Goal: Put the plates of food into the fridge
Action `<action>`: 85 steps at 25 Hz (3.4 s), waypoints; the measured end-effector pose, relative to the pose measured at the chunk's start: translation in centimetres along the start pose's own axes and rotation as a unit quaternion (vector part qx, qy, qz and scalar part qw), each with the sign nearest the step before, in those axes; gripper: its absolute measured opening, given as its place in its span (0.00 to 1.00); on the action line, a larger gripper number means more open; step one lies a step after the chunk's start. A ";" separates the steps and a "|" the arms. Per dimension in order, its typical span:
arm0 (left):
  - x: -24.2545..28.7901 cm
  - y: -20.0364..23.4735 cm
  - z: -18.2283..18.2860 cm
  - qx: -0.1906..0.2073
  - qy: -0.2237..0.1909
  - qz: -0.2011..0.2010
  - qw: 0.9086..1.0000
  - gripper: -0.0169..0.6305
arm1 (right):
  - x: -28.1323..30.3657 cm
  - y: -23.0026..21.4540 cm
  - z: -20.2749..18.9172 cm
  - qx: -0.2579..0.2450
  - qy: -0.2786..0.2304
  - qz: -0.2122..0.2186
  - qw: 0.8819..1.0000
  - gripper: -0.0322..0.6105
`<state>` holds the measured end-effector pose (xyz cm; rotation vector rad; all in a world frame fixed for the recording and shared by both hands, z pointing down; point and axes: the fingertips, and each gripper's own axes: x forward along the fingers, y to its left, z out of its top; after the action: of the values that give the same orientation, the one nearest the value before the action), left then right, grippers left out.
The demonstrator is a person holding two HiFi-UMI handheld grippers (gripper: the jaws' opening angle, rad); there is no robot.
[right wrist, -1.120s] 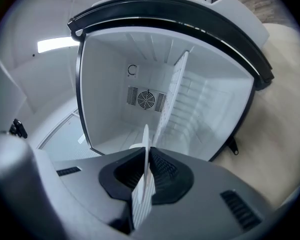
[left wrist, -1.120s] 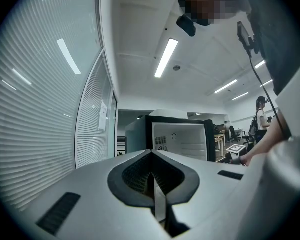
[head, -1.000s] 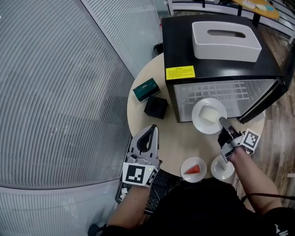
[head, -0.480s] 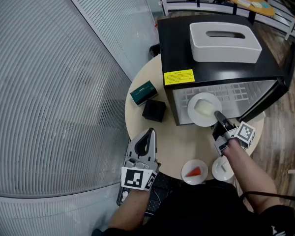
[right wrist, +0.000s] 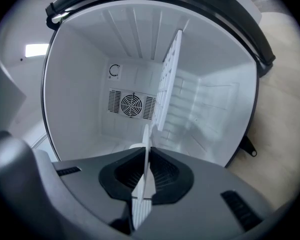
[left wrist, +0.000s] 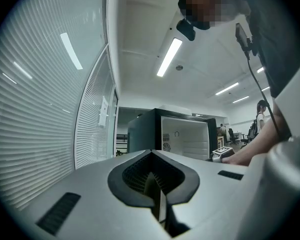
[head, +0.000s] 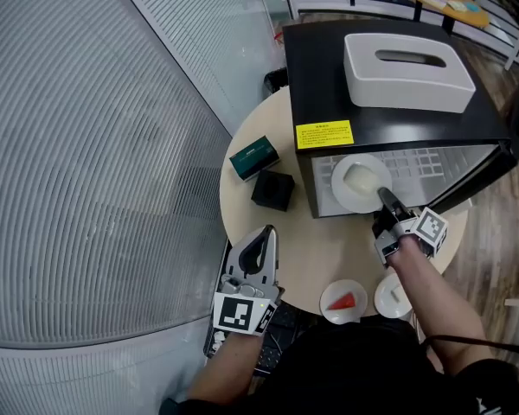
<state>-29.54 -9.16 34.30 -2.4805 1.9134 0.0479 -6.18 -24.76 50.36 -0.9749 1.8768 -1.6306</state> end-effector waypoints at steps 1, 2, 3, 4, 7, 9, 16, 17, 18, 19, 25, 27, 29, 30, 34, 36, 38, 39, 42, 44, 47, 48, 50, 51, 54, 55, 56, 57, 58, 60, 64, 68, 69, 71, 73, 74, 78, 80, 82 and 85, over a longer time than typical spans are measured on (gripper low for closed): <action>0.1 0.1 0.1 0.001 0.000 0.000 1.000 0.03 | 0.2 -0.1 0.0 0.002 -0.002 -0.003 1.000 0.09; 0.1 0.3 0.1 0.002 0.000 0.001 1.000 0.03 | 0.4 -0.2 0.1 0.004 -0.004 -0.006 1.000 0.09; 0.2 0.4 0.1 0.002 0.001 0.001 1.000 0.03 | 0.7 -0.3 0.1 0.006 -0.007 -0.008 1.000 0.09; 0.3 0.5 0.1 0.003 0.002 0.002 1.000 0.03 | 1.0 -0.4 0.1 0.007 -0.010 -0.011 1.000 0.09; 0.5 0.7 -0.2 0.003 0.006 0.001 1.000 0.03 | 1.7 -0.4 0.3 0.009 -0.019 -0.016 1.000 0.09; 0.4 0.7 -0.5 0.002 0.011 0.000 1.000 0.03 | 2.0 -0.2 0.3 0.012 -0.022 -0.016 1.000 0.09; 0.3 1.3 -1.0 -0.001 0.015 0.008 1.000 0.03 | 2.8 -0.2 0.2 0.009 -0.033 -0.020 0.999 0.09; 0.3 1.4 -1.0 -0.001 0.014 0.011 1.000 0.03 | 2.9 -0.1 0.2 0.006 -0.036 -0.022 0.999 0.09; 0.3 1.6 -1.0 -0.001 0.014 0.013 1.000 0.03 | 3.0 -0.1 0.2 0.003 -0.038 -0.024 0.999 0.09; 0.3 1.7 -1.0 -0.001 0.014 0.015 1.000 0.03 | 3.1 0.0 0.1 0.002 -0.041 -0.025 0.999 0.09; 0.1 1.8 -1.2 -0.011 0.014 0.024 1.000 0.03 | 3.2 0.8 -0.3 -0.017 -0.032 0.004 0.999 0.09; 0.2 1.6 -1.2 -0.014 0.013 0.023 1.000 0.03 | 3.2 1.2 -0.4 -0.036 -0.020 0.019 0.999 0.15; 0.3 1.3 -1.2 -0.015 0.011 0.021 1.000 0.03 | 2.9 1.6 -0.4 -0.049 -0.014 0.030 0.998 0.21; 0.4 1.1 -1.2 -0.015 0.010 0.019 1.000 0.03 | 2.7 1.7 -0.4 -0.054 -0.014 0.032 0.998 0.22; 0.6 0.0 -0.8 -0.015 0.006 0.009 1.000 0.03 | 1.1 1.7 0.1 -0.062 -0.021 0.032 0.997 0.24; 0.8 -0.6 -0.7 -0.014 0.007 0.002 1.000 0.03 | 0.2 2.1 0.4 -0.066 -0.027 0.043 0.997 0.24; 1.1 -1.3 -0.8 -0.016 0.014 -0.004 1.000 0.03 | -1.1 2.6 0.8 -0.070 -0.036 0.048 0.996 0.24; 1.3 -1.7 -0.8 -0.016 0.018 -0.009 1.000 0.03 | -1.9 2.8 0.9 -0.073 -0.038 0.050 0.995 0.24; 1.3 -3.2 -0.2 -0.013 0.011 -0.023 1.000 0.03 | -4.4 3.3 1.5 -0.095 -0.038 0.064 0.993 0.24; 1.1 -4.0 0.3 -0.013 -0.001 -0.034 0.999 0.03 | -5.8 3.4 1.9 -0.107 -0.040 0.077 0.990 0.24; 0.4 -4.8 0.8 -0.009 -0.007 -0.051 0.999 0.03 | -8.1 3.0 2.5 -0.108 -0.061 0.076 0.989 0.24; 0.2 -5.0 0.9 -0.008 -0.008 -0.055 0.998 0.03 | -9.0 2.9 2.6 -0.107 -0.068 0.072 0.989 0.24; -0.2 -5.5 1.0 -0.008 -0.008 -0.064 0.998 0.03 | -10.9 2.6 2.9 -0.114 -0.079 0.066 0.988 0.24; -0.4 -5.8 0.9 -0.009 -0.008 -0.069 0.998 0.03 | -11.8 2.5 3.1 -0.119 -0.084 0.064 0.987 0.24; -0.8 -7.1 0.6 -0.007 -0.007 -0.094 0.996 0.03 | -14.9 1.8 3.1 -0.126 -0.098 0.060 0.985 0.24; -0.9 -7.5 0.5 -0.007 -0.006 -0.102 0.995 0.03 | -16.0 1.4 3.0 -0.133 -0.099 0.056 0.985 0.24; -1.0 -7.9 0.3 -0.007 -0.007 -0.109 0.994 0.03 | -17.1 1.0 3.0 -0.141 -0.099 0.051 0.984 0.24; -1.0 -8.3 0.2 -0.007 -0.007 -0.114 0.993 0.03 | -18.1 0.6 3.0 -0.146 -0.100 0.047 0.983 0.24; -0.9 -8.6 -0.1 -0.007 -0.005 -0.120 0.993 0.03 | -19.0 0.2 2.9 -0.148 -0.103 0.041 0.983 0.24; -0.6 -9.6 -0.7 -0.008 0.000 -0.136 0.991 0.03 | -21.2 -1.0 2.8 -0.146 -0.114 0.026 0.982 0.24; 0.4 -11.6 -1.3 -0.013 0.002 -0.167 0.986 0.03 | -25.8 -3.5 2.6 -0.132 -0.142 -0.007 0.981 0.24; 1.3 -13.8 -1.4 -0.005 0.000 -0.195 0.981 0.03 | -29.4 -6.1 1.8 -0.113 -0.167 -0.026 0.979 0.24; 1.5 -14.3 -1.4 -0.004 0.000 -0.200 0.980 0.03 | -30.3 -6.9 1.5 -0.110 -0.169 -0.034 0.979 0.24; 1.8 -15.1 -1.6 -0.003 0.002 -0.209 0.978 0.03 | -32.6 -9.6 1.0 -0.116 -0.168 -0.098 0.974 0.24; 2.2 -15.6 -1.9 -0.003 0.005 -0.214 0.977 0.03 | -35.5 -13.3 0.2 -0.125 -0.160 -0.193 0.960 0.24; 2.4 -15.8 -2.1 -0.001 0.009 -0.215 0.977 0.03 | -36.2 -14.5 -0.2 -0.123 -0.159 -0.212 0.956 0.24; 2.8 -16.4 -2.9 0.011 0.022 -0.219 0.975 0.03 | -37.6 -17.1 -1.9 -0.100 -0.161 -0.223 0.956 0.24; 2.8 -16.7 -3.3 0.016 0.028 -0.220 0.975 0.03 | -38.1 -18.1 -2.9 -0.091 -0.157 -0.229 0.956 0.24; 2.8 -17.0 -3.8 0.018 0.036 -0.222 0.974 0.03 | -37.8 -18.9 -4.0 -0.079 -0.150 -0.218 0.961 0.24; 2.9 -17.4 -4.4 0.024 0.044 -0.224 0.973 0.03 | -37.0 -20.5 -5.7 -0.063 -0.125 -0.209 0.968 0.24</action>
<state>-11.94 -7.63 38.43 -2.8526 1.3125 -0.1137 17.53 6.27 67.61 -1.6402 1.6970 -1.5271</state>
